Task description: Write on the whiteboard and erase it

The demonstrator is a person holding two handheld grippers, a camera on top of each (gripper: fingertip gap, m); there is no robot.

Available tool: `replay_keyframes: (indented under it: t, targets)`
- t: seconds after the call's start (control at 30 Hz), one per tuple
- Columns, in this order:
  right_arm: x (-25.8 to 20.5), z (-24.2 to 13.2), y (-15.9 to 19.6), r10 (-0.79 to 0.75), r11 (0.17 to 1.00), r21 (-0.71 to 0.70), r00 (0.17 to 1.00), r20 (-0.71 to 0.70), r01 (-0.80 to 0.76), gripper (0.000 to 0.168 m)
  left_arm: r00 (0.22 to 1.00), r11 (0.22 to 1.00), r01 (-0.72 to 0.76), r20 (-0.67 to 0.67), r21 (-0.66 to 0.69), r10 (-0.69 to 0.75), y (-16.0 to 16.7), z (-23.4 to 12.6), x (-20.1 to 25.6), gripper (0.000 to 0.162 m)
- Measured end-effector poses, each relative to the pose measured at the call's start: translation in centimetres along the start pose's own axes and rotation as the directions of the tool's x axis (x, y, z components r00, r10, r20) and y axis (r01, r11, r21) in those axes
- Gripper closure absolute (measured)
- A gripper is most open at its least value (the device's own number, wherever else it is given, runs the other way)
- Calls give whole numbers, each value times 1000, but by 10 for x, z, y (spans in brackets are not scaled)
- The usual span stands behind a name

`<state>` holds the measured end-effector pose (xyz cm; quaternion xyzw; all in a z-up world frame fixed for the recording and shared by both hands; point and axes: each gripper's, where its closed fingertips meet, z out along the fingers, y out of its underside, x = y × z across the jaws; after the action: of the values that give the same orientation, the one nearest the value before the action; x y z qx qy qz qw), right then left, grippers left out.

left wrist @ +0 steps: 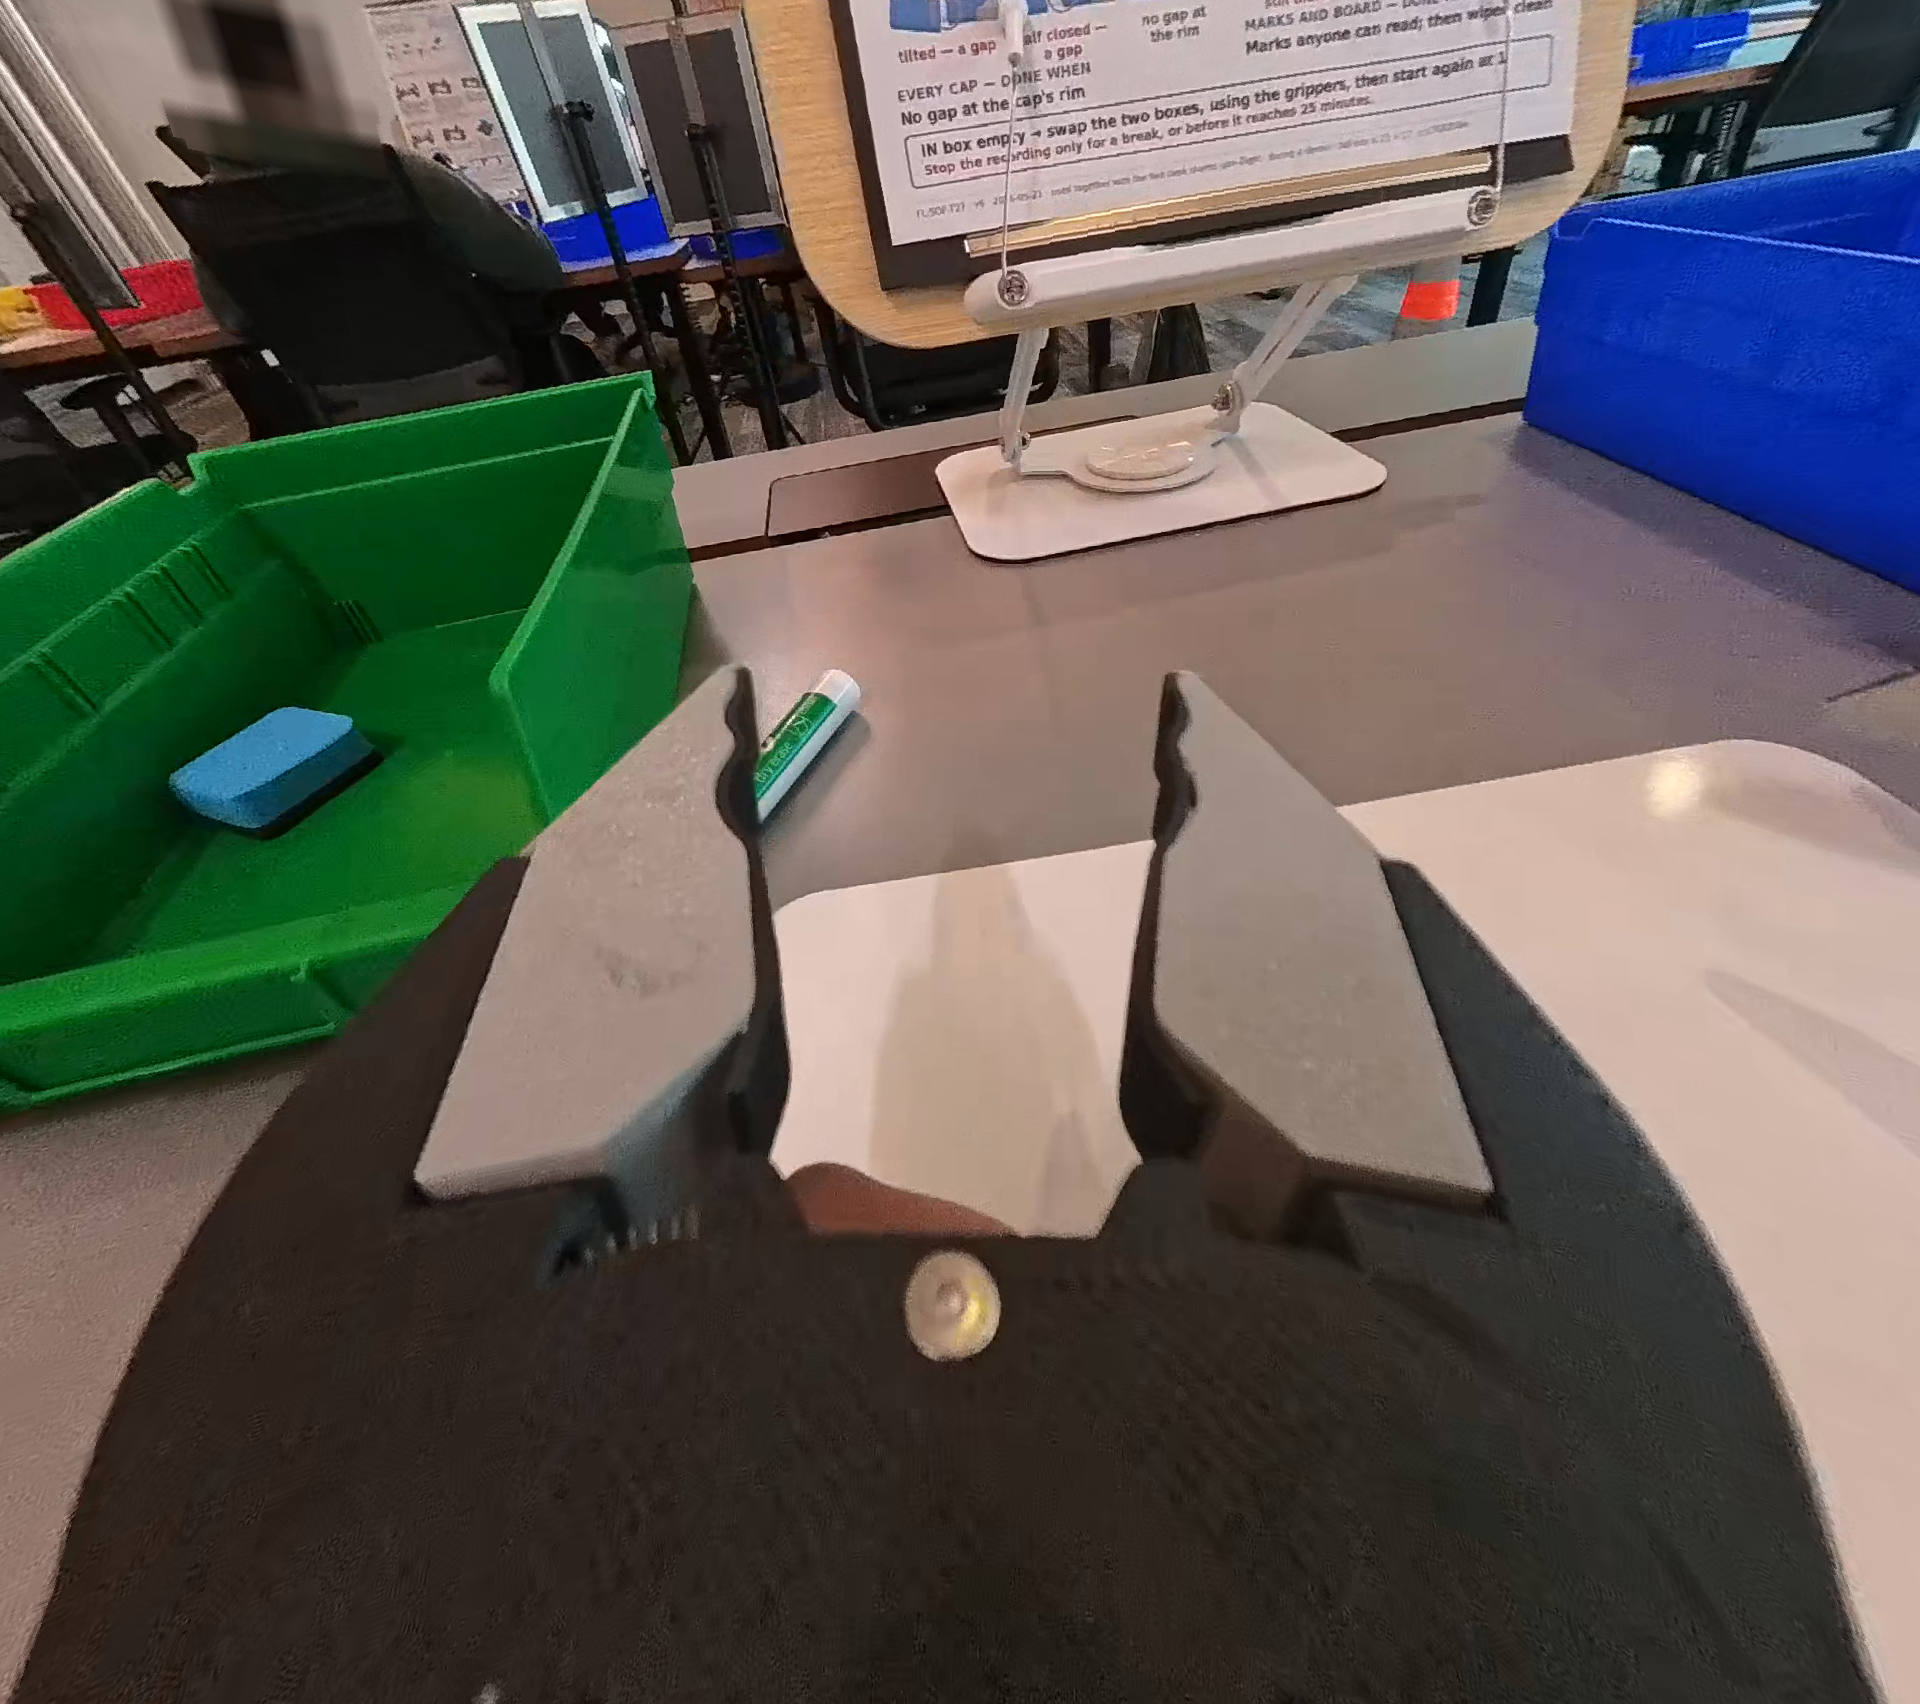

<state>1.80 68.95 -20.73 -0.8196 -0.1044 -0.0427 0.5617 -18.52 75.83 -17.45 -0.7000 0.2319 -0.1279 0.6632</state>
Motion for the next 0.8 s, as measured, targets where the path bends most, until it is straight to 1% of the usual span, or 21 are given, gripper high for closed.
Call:
replay_keyframes:
  t: [0.2,0.33,0.5,0.63,0.8]
  targets:
    - [9,-9,7,20,1000,-12,1000,-19,-20,74,1000,1000,10,-29,-7,-10,1,-1,6,86]
    - [15,-15,24,46,997,-56,999,-27,-48,75,998,1000,-14,-61,-7,14,0,-1,16,87]
    - [33,-33,35,53,997,-50,996,-74,-57,75,995,999,-47,-83,-3,46,-1,-3,26,88]
    - [47,-42,51,87,993,-76,992,-89,-94,76,995,999,-48,-93,-7,47,0,-3,29,88]
    - [63,-55,56,132,989,-56,986,-106,-138,77,995,999,-45,-90,-12,44,0,-4,29,88]
